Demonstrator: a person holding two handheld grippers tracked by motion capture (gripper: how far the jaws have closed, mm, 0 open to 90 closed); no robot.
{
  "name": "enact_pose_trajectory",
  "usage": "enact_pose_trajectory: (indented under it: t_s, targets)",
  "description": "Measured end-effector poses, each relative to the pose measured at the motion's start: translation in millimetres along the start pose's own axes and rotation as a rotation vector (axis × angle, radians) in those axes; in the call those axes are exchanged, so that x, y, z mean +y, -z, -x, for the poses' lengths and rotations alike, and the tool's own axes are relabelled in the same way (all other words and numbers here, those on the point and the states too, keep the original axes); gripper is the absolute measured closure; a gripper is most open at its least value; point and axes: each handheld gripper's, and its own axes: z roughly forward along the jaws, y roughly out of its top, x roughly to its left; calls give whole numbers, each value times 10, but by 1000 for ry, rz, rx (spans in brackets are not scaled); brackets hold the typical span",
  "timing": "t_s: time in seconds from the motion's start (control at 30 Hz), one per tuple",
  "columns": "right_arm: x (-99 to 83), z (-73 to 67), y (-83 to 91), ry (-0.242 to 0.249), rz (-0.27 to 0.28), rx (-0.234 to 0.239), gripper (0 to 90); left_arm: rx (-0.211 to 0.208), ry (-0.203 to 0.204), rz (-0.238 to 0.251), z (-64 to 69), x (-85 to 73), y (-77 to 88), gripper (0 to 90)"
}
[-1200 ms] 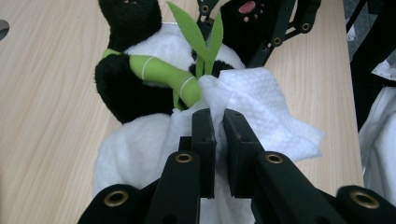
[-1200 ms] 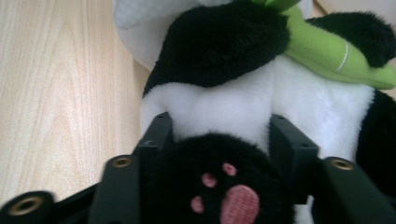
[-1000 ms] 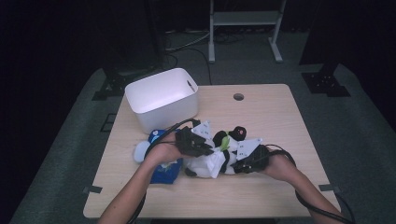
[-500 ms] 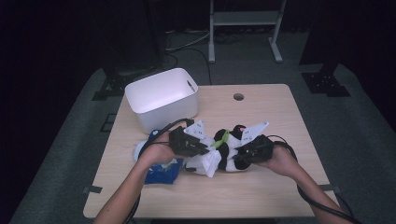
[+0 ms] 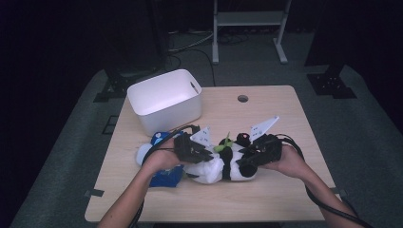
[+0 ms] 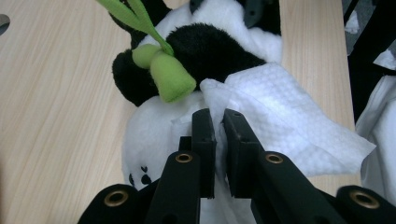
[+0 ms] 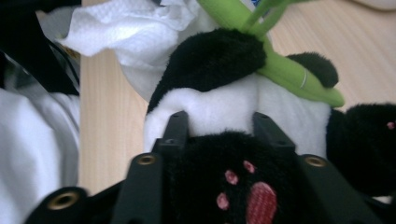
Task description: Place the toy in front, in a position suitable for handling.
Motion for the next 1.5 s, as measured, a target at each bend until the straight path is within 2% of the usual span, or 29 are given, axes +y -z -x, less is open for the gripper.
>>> enact_pose_trajectory:
  t_s: [0.03,0.07,0.13,0.17,0.2,0.27,0.4,0.5,0.53,0.63,0.7,0.73,0.77,0.8,0.9,1.0,1.03,1.1,1.17,1.27,1.3,1.33,1.37,1.43,1.5]
  targets:
    - [11,-15,8,11,8,-15,484,6,0,-1,-4,1,-4,831]
    - [28,-34,30,33,19,-38,480,6,-2,-2,-10,2,-5,831]
    - [35,-43,46,49,20,-47,472,4,2,-2,-13,3,-12,831]
    - [50,-79,97,94,51,-74,427,2,9,0,-13,0,-22,831]
    - [50,-79,97,94,51,-74,427,2,9,0,-13,0,-22,831]
    - [77,-171,200,165,99,-101,391,5,12,1,-18,-1,-27,831]
    - [113,-297,279,260,128,-101,391,6,9,-5,-25,6,-26,831]
    - [114,-357,237,315,106,-73,384,7,9,-6,-40,2,-23,831]
    - [106,-361,195,328,72,-78,367,7,9,-6,-40,2,-23,831]
    - [61,-359,73,379,25,-114,335,5,7,-1,-33,10,-32,830]
    - [46,-344,4,385,-15,-131,313,3,6,-2,-33,12,-34,830]
    - [46,-344,4,385,-15,-131,313,6,10,-2,-29,14,-34,830]
    - [20,-307,-86,394,-67,-149,284,8,11,-6,-31,16,-39,831]
    - [4,-277,-114,381,-62,-126,283,11,6,-9,-35,16,-42,830]
    - [-12,-239,-138,382,-62,-105,268,11,10,-5,-40,14,-48,830]
    - [-20,-240,-177,389,-80,-101,232,11,7,-12,-38,23,-53,831]
    - [-38,-267,-259,413,-122,-117,174,16,8,-12,-37,26,-58,831]
    - [-43,-274,-288,422,-133,-127,171,19,7,-13,-36,27,-67,831]
    - [-39,-268,-313,415,-142,-135,190,24,6,-13,-35,27,-67,831]
    - [-60,-252,-321,411,-136,-143,297,20,3,-15,-34,29,-71,831]
    - [-60,-252,-321,411,-136,-143,297,20,3,-15,-34,29,-71,831]
    - [-70,-251,-318,398,-135,-152,390,22,2,-15,-34,31,-71,831]
    - [-70,-248,-311,392,-131,-154,435,28,-1,-13,-36,34,-61,831]
    - [-60,-236,-283,364,-120,-157,516,33,2,-6,-40,35,-29,832]
    - [-48,-201,-242,306,-105,-128,569,36,-1,0,-41,47,21,832]
